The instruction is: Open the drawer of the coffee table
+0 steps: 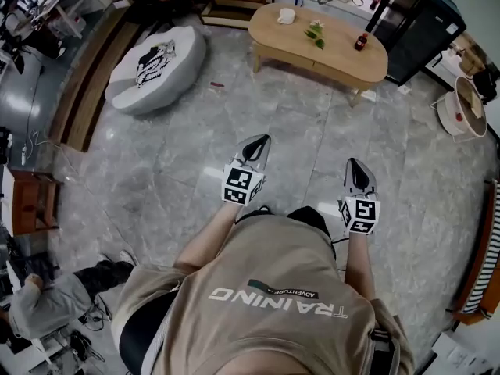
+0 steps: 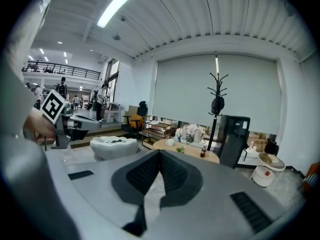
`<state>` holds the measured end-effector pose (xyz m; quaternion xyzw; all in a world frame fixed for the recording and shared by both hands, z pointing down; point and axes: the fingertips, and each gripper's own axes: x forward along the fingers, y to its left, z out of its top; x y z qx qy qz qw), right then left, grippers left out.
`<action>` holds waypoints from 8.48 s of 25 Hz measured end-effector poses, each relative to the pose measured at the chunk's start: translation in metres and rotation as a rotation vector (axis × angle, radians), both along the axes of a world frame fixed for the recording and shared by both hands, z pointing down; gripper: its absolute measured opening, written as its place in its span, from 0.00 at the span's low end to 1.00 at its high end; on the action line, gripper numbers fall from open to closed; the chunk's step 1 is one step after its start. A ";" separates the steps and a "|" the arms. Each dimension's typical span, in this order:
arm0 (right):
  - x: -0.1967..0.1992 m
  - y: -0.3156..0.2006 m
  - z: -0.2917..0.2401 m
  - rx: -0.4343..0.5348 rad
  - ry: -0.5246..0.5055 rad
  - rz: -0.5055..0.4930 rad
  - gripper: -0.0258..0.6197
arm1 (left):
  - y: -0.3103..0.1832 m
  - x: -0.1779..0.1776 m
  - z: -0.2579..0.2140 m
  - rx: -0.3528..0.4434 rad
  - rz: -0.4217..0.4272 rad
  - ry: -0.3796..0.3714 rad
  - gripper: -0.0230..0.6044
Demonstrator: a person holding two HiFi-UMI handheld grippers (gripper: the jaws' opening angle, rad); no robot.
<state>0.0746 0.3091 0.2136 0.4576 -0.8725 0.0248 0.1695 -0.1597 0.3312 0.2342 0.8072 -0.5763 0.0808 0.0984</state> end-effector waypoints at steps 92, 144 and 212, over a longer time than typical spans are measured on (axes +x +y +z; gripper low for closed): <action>-0.057 -0.575 0.003 -0.060 -0.050 -0.097 0.05 | -0.608 -0.013 0.025 -0.011 0.149 -0.005 0.04; -0.009 -0.579 0.496 -0.071 -0.074 -0.025 0.05 | -0.647 0.061 0.401 0.122 -0.046 -0.007 0.04; 0.003 -0.688 0.673 -0.124 -0.469 -0.259 0.44 | -0.592 0.128 0.456 0.166 -0.020 0.038 0.04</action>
